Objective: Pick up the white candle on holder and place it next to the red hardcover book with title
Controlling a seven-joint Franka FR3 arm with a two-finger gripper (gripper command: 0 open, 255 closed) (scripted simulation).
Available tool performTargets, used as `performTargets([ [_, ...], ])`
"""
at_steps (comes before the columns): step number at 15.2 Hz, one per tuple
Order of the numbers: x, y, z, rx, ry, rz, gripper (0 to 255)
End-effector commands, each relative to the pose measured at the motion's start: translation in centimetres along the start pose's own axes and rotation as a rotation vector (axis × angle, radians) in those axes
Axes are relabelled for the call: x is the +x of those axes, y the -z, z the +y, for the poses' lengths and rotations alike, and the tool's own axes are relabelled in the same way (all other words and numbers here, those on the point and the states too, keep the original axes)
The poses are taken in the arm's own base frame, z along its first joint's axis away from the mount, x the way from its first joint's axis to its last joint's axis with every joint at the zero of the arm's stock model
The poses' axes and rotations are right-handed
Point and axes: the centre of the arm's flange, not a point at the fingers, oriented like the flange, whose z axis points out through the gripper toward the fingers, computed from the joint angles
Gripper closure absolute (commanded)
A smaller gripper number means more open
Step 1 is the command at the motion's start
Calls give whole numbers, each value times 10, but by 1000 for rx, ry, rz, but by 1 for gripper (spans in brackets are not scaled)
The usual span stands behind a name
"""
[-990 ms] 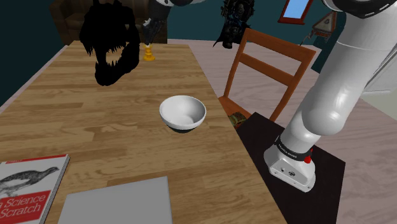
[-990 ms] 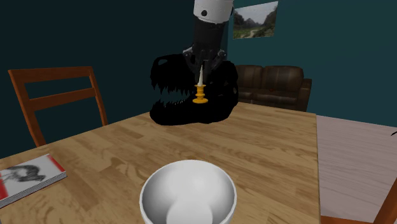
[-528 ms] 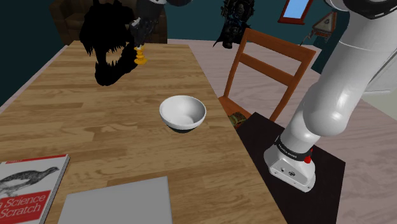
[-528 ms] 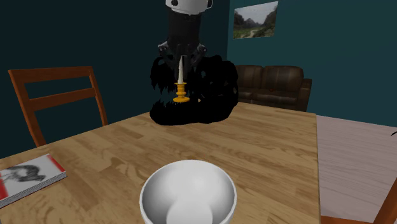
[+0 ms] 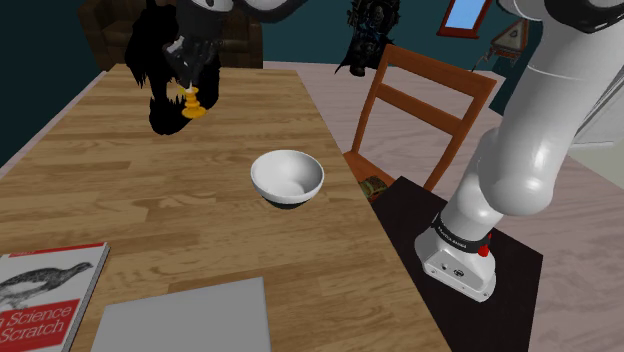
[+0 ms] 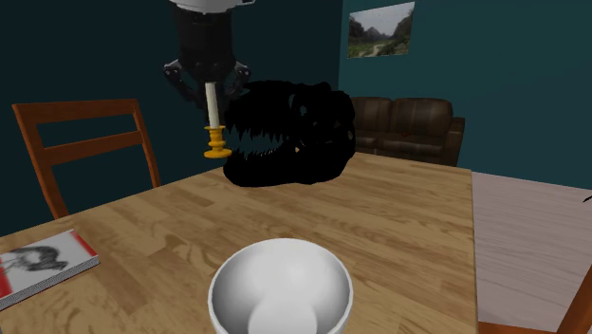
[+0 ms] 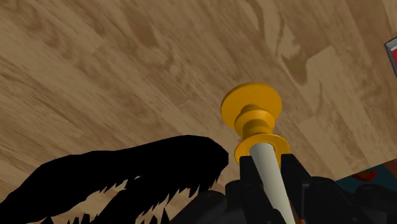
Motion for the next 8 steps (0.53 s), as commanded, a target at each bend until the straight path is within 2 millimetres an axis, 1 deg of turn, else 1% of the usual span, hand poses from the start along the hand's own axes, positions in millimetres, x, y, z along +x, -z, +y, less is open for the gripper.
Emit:
performTargets([
  [1, -1, 0, -26, -1, -2, 0, 255],
  [8, -5, 3, -118, -1, -2, 0, 255],
])
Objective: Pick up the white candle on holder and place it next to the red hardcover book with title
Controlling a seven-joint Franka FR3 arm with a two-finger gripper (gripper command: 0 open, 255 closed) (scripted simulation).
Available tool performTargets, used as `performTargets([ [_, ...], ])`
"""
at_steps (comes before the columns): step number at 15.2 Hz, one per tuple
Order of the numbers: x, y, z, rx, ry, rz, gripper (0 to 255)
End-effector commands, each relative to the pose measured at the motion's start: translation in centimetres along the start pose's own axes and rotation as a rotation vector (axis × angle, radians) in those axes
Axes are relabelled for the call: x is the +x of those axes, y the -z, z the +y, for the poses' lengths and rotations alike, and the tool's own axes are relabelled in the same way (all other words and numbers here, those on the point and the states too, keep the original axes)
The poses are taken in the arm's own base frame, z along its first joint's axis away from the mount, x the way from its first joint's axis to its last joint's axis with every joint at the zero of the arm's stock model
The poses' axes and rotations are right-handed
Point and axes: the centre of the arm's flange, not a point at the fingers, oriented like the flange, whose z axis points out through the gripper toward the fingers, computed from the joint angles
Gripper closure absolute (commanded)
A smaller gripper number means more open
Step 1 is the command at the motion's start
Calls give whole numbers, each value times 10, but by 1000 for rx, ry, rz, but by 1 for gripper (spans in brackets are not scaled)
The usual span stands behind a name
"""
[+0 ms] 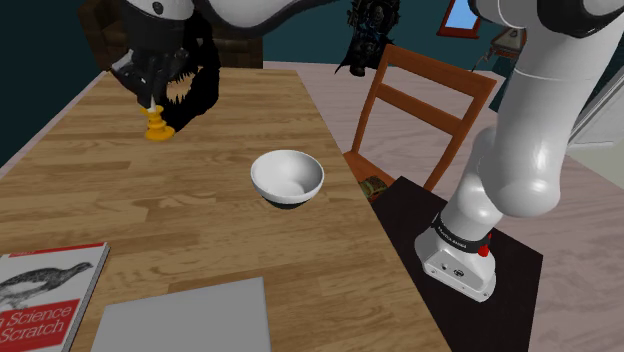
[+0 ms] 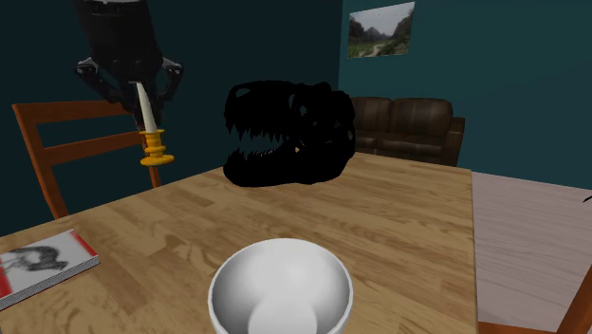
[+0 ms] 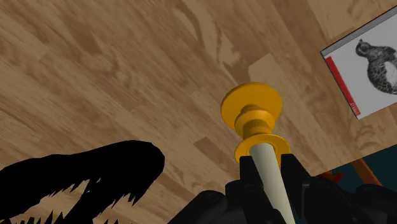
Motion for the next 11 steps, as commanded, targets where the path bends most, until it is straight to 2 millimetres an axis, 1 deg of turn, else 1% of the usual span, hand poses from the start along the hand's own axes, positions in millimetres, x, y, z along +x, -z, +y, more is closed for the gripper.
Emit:
performTargets([
  [1, 0, 1, -28, 0, -2, 0, 255],
  [11, -5, 6, -160, 0, -2, 0, 255],
])
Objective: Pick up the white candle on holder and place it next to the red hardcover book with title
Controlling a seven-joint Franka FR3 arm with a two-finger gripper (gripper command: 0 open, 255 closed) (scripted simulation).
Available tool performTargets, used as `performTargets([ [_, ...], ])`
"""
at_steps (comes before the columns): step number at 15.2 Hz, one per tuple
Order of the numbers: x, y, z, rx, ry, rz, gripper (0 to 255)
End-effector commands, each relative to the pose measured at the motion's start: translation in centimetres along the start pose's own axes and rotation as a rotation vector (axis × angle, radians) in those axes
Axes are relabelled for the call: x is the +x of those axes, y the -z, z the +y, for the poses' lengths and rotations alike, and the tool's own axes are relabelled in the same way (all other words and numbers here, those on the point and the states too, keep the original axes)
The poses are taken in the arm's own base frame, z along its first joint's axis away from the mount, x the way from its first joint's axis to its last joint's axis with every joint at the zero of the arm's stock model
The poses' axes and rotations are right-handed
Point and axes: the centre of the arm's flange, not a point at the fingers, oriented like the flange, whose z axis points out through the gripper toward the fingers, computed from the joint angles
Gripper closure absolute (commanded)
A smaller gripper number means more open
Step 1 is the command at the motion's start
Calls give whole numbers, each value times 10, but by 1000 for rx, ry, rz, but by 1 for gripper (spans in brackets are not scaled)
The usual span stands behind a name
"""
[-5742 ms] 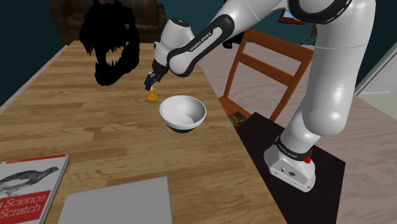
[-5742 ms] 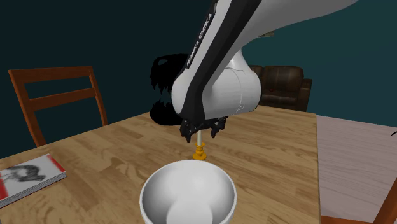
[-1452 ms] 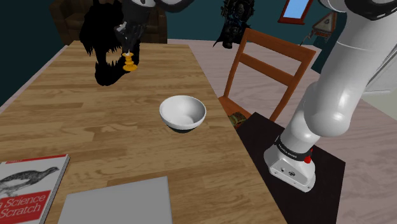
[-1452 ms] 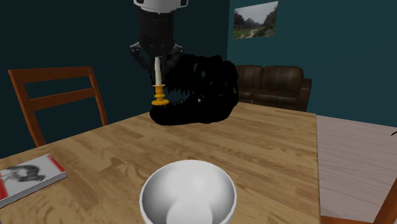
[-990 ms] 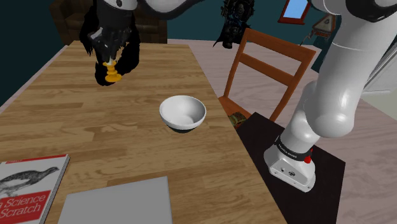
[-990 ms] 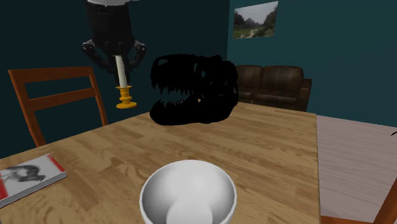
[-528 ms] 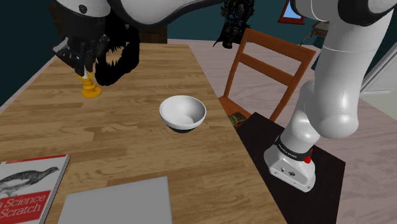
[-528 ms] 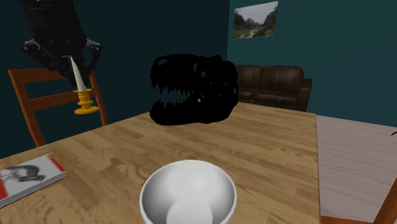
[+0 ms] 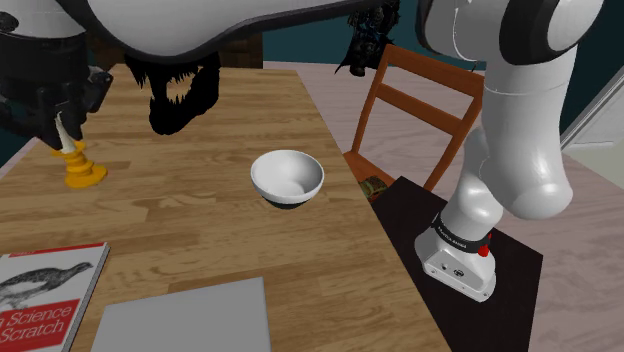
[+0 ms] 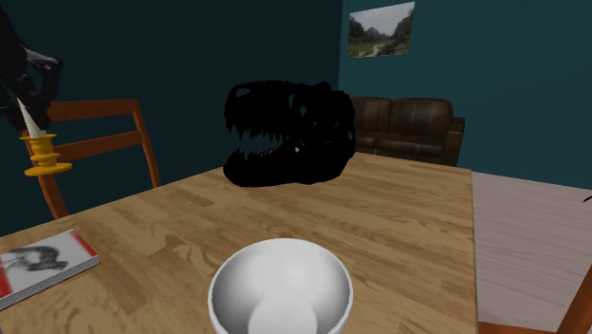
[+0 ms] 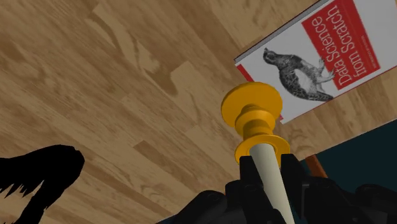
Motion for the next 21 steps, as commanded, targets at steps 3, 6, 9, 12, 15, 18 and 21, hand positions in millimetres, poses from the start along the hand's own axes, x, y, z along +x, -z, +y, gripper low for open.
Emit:
performTargets([
  [3, -4, 2, -53, -1, -1, 0, 255],
  [6, -9, -7, -57, -1, -1, 0, 255],
  [9, -15, -22, -58, -1, -1, 0, 255],
  [12, -22, -36, -58, -1, -1, 0, 255],
  [15, -29, -50, -58, -1, -1, 0, 255],
  [18, -35, -65, -58, -1, -1, 0, 255],
  [21, -42, -79, -58, -1, -1, 0, 255],
])
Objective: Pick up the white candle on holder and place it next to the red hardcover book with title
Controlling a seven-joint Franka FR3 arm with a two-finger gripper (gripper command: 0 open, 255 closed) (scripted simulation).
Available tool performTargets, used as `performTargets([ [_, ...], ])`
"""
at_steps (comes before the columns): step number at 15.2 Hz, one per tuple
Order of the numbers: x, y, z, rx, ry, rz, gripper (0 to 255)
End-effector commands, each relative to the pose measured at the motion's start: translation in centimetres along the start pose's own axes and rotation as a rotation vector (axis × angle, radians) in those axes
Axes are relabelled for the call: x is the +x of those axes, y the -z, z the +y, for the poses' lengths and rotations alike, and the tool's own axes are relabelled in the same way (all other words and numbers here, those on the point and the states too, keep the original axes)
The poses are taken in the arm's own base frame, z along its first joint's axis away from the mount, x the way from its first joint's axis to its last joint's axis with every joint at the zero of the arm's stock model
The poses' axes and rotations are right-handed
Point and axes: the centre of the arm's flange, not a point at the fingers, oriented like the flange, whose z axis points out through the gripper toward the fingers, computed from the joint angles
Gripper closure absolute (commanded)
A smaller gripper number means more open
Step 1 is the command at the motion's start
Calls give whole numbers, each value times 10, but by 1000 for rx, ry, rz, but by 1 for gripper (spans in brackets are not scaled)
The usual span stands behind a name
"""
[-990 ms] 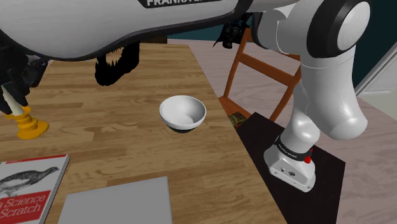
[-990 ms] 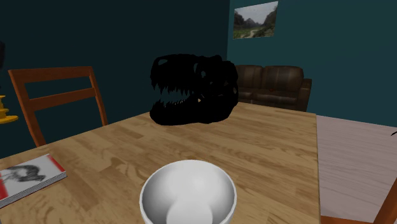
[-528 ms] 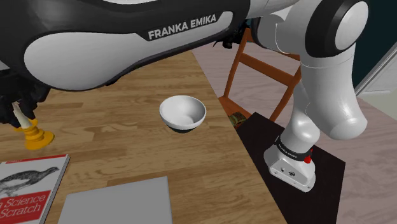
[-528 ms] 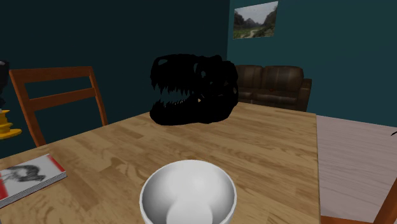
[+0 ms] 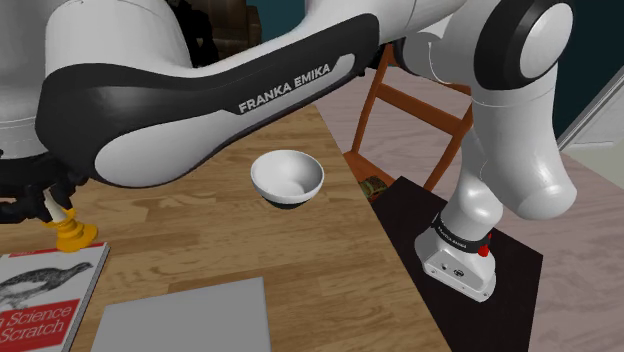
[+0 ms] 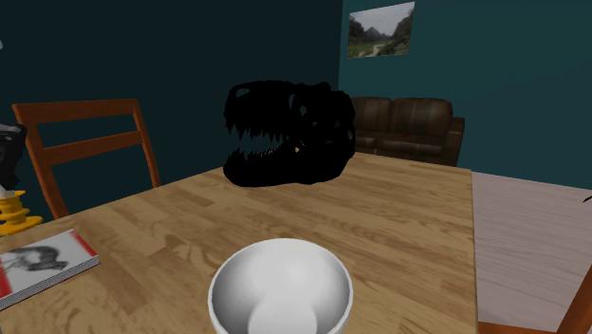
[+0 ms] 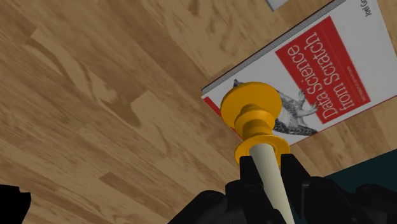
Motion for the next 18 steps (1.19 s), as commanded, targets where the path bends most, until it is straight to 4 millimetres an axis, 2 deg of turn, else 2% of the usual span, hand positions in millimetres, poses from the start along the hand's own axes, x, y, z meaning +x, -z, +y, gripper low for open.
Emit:
performTargets([
  [1, -5, -10, 0, 0, 0, 0, 255],
  [18, -42, -91, -1, 0, 0, 0, 255],
])
